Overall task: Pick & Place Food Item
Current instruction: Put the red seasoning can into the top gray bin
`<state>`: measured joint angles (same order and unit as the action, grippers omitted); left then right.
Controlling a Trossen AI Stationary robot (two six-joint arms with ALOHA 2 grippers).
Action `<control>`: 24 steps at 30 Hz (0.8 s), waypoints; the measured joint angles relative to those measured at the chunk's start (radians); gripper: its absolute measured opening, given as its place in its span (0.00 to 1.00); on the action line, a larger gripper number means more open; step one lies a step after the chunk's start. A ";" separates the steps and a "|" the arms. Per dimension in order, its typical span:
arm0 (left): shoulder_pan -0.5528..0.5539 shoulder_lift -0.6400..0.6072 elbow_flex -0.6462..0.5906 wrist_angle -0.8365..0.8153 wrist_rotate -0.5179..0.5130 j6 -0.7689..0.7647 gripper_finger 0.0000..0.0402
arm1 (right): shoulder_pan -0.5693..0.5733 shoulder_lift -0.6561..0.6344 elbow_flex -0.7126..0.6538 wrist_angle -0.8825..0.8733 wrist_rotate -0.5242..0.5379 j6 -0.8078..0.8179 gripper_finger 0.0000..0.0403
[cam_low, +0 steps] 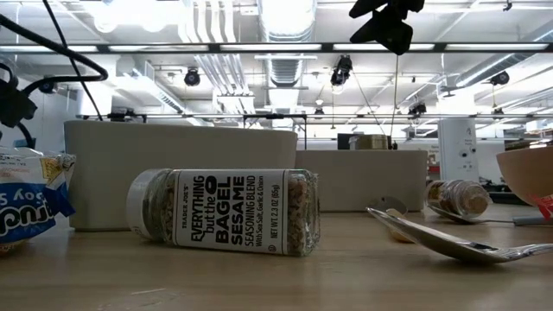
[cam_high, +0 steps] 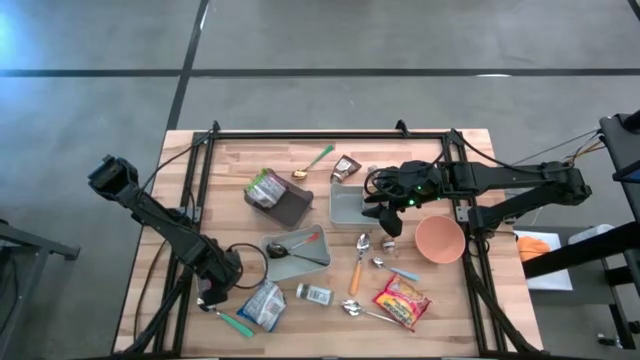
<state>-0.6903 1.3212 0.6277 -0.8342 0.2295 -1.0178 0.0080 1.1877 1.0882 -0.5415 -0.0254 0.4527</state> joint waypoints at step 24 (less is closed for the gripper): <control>0.001 0.000 0.002 0.053 -0.044 -0.119 0.69 | 0.000 0.000 0.000 0.000 0.000 0.000 0.50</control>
<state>-0.6894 1.3212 0.6302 -0.7809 0.1857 -1.1369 0.0079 1.1877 1.0882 -0.5415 -0.0254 0.4526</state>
